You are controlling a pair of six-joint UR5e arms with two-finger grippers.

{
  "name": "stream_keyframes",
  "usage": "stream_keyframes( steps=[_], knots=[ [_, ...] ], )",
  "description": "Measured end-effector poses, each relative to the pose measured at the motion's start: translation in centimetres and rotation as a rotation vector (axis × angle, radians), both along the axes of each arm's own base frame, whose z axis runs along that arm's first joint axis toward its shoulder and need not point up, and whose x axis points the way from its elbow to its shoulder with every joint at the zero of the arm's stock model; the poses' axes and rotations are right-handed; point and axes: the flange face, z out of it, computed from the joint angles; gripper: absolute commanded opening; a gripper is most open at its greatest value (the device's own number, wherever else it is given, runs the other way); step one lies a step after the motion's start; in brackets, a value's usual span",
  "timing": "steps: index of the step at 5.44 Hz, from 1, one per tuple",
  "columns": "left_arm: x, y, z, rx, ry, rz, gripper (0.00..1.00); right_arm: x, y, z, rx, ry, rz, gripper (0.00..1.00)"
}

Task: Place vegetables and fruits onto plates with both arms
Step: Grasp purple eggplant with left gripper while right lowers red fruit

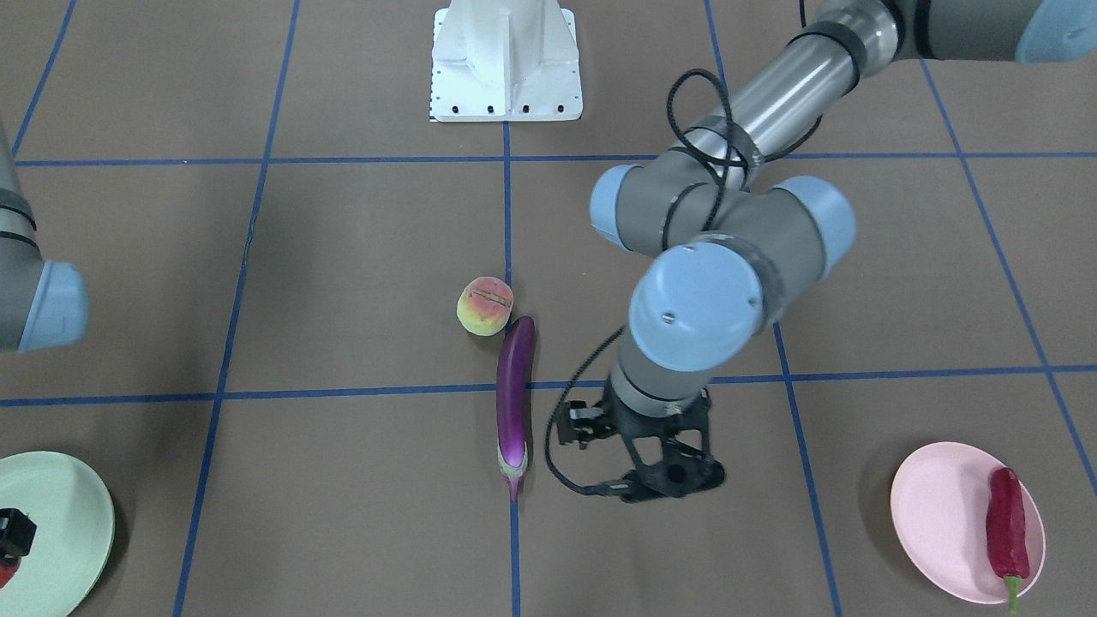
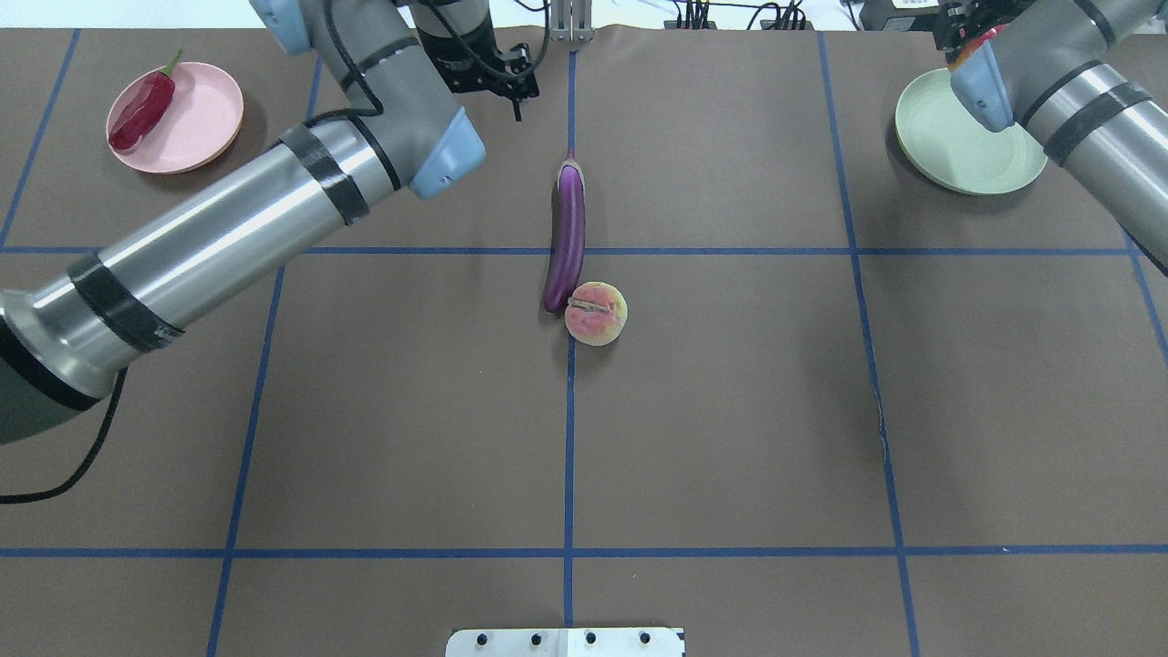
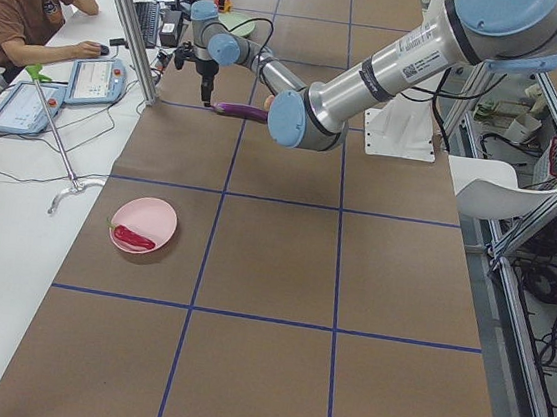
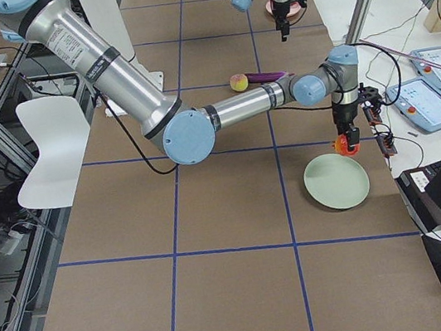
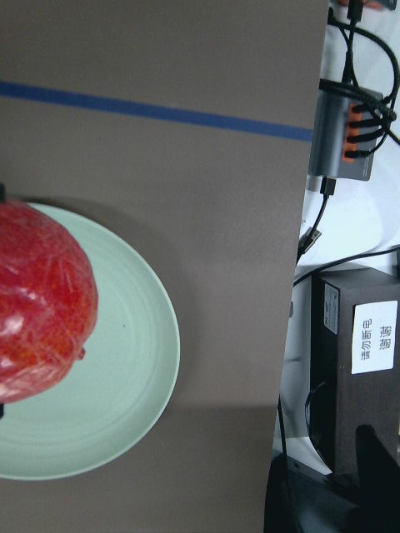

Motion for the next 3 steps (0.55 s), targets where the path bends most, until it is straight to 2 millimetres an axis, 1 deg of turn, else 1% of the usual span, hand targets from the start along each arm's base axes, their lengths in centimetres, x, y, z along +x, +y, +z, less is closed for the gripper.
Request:
stream_keyframes(
  steps=[1, 2, 3],
  knots=[
    [3.4, 2.0, -0.4, 0.019, 0.021, 0.027, 1.0, 0.5, 0.2, 3.5, 0.013, 0.017, -0.007, 0.0],
    [5.9, 3.2, 0.2, 0.042, 0.016, 0.037, 1.0, 0.7, 0.4, 6.2, 0.018, 0.023, -0.009, 0.0],
    [7.9, 4.2, 1.0, 0.065, 0.002, 0.038, 1.0, 0.8, 0.7, 7.8, 0.013, 0.027, -0.01, 0.0]
  ],
)
